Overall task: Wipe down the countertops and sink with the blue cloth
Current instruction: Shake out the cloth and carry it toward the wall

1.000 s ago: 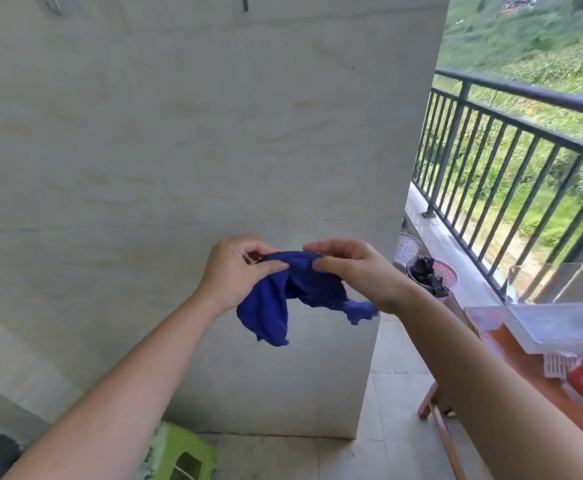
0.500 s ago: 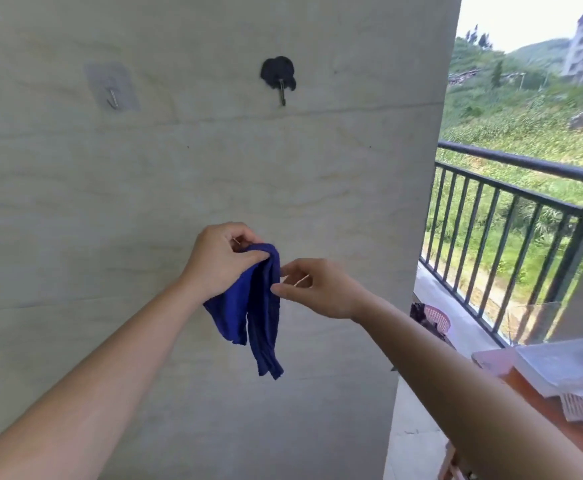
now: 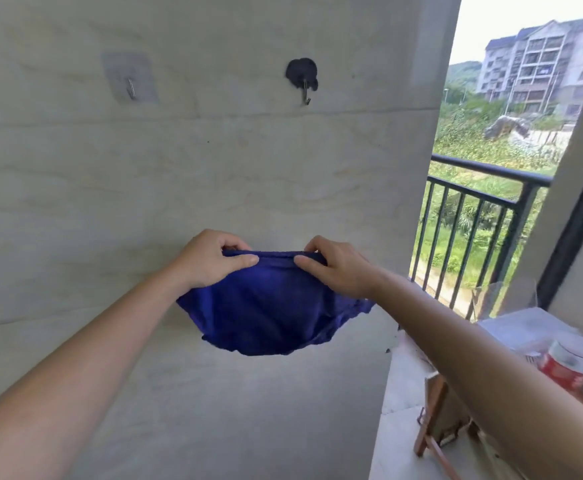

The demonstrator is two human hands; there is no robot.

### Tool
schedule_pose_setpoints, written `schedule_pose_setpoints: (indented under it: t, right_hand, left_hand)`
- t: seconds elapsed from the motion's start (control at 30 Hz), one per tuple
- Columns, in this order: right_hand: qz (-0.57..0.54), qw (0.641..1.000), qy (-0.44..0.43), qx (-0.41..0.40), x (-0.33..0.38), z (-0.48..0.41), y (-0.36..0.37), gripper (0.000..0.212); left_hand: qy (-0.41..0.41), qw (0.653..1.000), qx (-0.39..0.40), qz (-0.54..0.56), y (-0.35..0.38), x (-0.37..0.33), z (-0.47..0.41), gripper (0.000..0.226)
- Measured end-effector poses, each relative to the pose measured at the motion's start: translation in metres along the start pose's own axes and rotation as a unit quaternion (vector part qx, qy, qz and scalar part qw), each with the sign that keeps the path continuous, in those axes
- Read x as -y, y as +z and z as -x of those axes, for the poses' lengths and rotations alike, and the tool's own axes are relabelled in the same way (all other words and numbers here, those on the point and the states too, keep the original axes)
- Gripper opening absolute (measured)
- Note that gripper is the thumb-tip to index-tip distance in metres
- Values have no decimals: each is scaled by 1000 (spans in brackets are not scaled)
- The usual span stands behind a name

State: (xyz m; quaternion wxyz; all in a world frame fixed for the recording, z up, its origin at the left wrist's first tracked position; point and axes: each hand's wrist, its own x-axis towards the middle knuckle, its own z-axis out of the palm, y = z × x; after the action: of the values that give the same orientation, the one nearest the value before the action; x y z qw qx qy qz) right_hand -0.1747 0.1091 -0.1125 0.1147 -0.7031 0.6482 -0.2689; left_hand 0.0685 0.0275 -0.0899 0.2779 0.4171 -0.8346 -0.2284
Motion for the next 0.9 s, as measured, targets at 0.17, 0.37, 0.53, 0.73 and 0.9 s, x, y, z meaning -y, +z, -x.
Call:
schedule_pose_setpoints:
  t: [0.17, 0.37, 0.53, 0.73, 0.9]
  right_hand:
    - [-69, 978, -47, -190, -8, 9, 11, 20]
    - [88, 989, 31, 112, -28, 3, 21, 22]
    - [6, 997, -51, -61, -36, -3, 8, 21]
    - [9, 971, -159, -179, -25, -39, -47, 18]
    - [78, 926, -195, -315, 7, -71, -104, 27]
  left_hand:
    - [29, 978, -186, 95, 27, 10, 3, 3]
    - [7, 992, 18, -123, 47, 27, -3, 7]
    - [41, 997, -73, -2, 38, 21, -13, 7]
    - [97, 985, -144, 20, 1, -25, -46, 10]
    - [206, 913, -325, -133, -44, -77, -79, 18]
